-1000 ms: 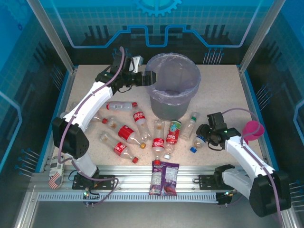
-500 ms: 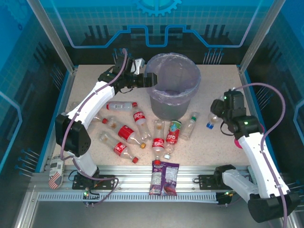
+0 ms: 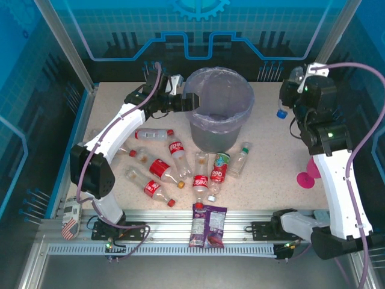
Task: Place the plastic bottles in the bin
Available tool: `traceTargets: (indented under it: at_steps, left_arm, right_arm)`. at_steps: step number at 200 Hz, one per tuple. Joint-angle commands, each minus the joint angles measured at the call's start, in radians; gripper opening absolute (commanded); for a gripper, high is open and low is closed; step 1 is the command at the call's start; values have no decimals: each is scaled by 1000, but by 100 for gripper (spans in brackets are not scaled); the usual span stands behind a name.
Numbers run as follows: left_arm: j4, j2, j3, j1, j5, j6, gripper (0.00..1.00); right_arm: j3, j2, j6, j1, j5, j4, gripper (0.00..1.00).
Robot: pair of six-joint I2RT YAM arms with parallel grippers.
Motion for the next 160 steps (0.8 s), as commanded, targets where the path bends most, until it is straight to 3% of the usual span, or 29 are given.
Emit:
traceTargets:
  at_steps: [1, 31, 75, 160]
  left_arm:
    - [14, -35, -12, 4, 28, 0, 96]
    - [26, -42, -32, 4, 31, -6, 96]
    - [42, -56, -56, 4, 42, -19, 96]
    - [56, -74, -60, 4, 49, -32, 96]
  right_arm:
    - [103, 64, -66, 82, -10, 63, 50]
    - [209, 164, -111, 214, 0, 85, 49]
    - [318, 342, -117, 313, -45, 77, 48]
    - [480, 698, -47, 333, -170, -53, 47]
